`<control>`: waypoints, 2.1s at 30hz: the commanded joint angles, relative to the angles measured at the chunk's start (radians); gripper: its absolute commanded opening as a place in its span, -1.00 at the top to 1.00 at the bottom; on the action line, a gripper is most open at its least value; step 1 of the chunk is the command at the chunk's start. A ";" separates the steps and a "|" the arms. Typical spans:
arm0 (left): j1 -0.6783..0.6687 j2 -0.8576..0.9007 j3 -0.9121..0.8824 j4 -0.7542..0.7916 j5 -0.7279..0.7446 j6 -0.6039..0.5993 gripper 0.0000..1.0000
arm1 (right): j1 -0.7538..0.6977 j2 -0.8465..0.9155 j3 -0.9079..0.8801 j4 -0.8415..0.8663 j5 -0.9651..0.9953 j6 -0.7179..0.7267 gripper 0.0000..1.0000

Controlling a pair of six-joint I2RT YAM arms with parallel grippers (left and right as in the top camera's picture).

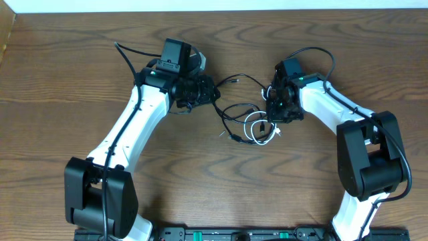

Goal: Untangle cables

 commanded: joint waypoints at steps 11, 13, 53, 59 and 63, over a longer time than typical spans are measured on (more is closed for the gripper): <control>-0.046 0.013 0.005 0.134 0.351 0.092 -0.12 | -0.007 -0.281 0.149 -0.225 -0.299 -0.216 0.98; -0.046 0.013 0.005 0.155 0.380 0.073 -0.12 | -0.008 -0.346 0.150 -0.226 -0.320 -0.216 0.98; -0.317 0.377 0.005 0.513 -0.154 -0.416 0.13 | -0.255 -0.506 0.149 -0.362 -0.087 0.028 0.11; -0.330 0.393 0.005 0.513 -0.186 -0.425 0.33 | -0.255 -0.506 0.148 -0.367 -0.087 0.019 0.07; -0.354 0.393 0.005 0.512 -0.261 -0.425 0.35 | -0.255 -0.506 0.144 -0.368 -0.087 0.016 0.06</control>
